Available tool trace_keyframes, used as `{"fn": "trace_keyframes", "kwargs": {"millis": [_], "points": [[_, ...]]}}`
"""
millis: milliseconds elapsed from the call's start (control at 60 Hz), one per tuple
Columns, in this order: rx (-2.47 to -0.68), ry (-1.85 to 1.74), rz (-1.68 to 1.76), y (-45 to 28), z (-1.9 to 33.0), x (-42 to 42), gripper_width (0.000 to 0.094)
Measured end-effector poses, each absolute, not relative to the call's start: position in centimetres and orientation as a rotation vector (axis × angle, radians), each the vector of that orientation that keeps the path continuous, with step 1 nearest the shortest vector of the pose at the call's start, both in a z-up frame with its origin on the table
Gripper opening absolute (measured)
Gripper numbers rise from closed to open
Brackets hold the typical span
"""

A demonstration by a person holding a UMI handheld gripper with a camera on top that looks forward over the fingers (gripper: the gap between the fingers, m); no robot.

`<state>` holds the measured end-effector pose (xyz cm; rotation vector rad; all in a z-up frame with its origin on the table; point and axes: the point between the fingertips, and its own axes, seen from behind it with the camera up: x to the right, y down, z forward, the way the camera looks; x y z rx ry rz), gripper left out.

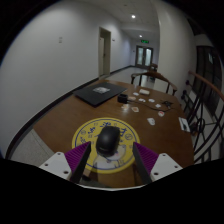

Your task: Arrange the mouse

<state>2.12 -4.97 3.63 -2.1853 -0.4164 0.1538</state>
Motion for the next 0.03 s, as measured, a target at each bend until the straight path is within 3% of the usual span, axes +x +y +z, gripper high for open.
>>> {"fn": "trace_keyframes", "kwargs": {"millis": [33], "points": [[-2.173,-0.422,0.154,-5.82,4.19,3.42,0.0850]]}}
